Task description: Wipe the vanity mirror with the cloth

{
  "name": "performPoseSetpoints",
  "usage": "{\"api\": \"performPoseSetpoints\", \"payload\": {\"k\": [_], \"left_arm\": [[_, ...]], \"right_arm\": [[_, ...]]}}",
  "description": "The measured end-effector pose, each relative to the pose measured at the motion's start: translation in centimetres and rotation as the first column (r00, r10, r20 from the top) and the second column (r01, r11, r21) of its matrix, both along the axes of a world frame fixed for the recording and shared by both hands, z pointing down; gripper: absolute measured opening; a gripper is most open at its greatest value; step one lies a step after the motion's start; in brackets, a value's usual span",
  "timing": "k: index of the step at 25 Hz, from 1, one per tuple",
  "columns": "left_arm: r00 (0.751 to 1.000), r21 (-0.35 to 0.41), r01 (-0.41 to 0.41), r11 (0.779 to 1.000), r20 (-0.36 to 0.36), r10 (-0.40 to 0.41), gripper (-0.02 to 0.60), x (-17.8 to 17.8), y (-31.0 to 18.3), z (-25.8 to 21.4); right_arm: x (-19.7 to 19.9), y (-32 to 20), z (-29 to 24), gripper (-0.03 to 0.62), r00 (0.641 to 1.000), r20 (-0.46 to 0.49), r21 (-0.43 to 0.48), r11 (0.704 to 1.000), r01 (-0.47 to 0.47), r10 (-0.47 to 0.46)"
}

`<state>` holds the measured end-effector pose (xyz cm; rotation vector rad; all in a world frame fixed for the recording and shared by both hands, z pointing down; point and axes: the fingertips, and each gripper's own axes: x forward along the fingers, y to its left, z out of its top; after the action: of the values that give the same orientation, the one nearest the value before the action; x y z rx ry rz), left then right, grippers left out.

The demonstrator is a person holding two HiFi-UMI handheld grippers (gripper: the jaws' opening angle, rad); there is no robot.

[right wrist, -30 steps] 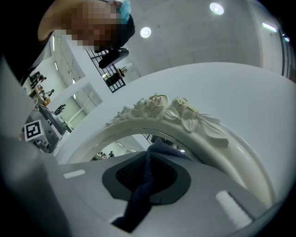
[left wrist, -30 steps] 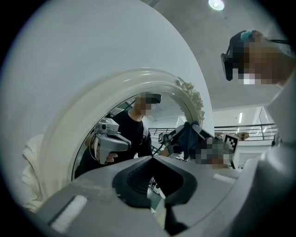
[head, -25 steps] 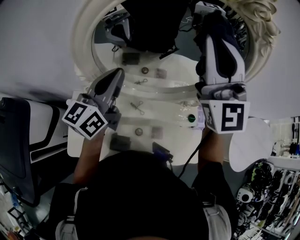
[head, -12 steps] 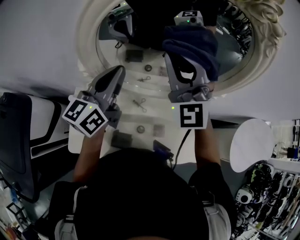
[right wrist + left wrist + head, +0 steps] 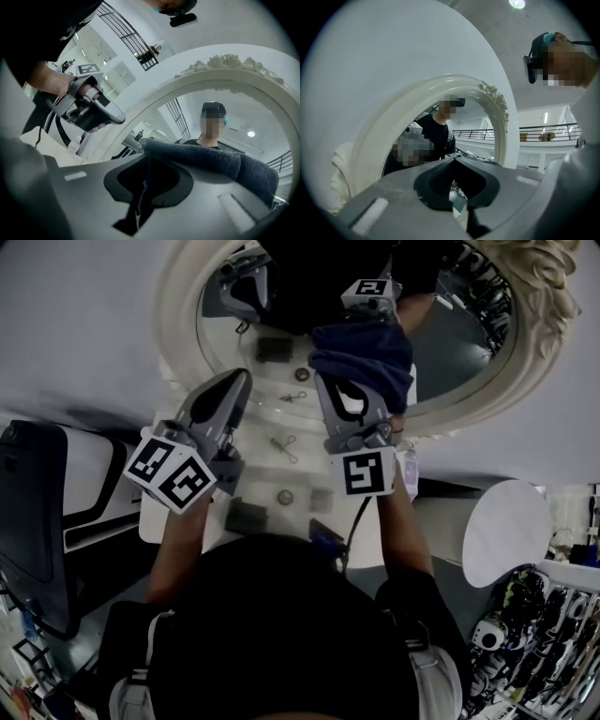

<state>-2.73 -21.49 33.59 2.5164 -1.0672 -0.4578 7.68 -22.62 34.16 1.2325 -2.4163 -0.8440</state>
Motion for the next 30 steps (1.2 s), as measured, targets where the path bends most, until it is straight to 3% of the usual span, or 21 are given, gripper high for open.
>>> {"api": "performPoseSetpoints", "payload": {"k": [16,22,27,30], "left_arm": [[1.000,-0.031,0.010,0.999,0.030,-0.009,0.002,0.2,-0.3,1.2],[0.999,-0.042,0.010,0.999,0.034,-0.008,0.002,0.4,-0.5,1.6],[0.999,-0.052,0.011,0.999,0.038,-0.009,0.002,0.5,-0.6,2.0],[0.999,-0.057,0.011,0.998,0.035,-0.009,0.002,0.3,-0.7,2.1]], "right_arm": [[0.1,0.0,17.2,0.035,0.998,-0.026,-0.208,0.976,0.058,-0.065],[0.4,0.0,22.8,0.035,0.998,-0.010,-0.353,0.934,0.059,-0.067],[1.0,0.8,25.7,0.035,0.993,0.107,-0.495,0.864,0.092,-0.045],[1.2,1.4,25.8,0.035,0.987,0.156,-0.518,0.849,0.105,-0.027]]}}
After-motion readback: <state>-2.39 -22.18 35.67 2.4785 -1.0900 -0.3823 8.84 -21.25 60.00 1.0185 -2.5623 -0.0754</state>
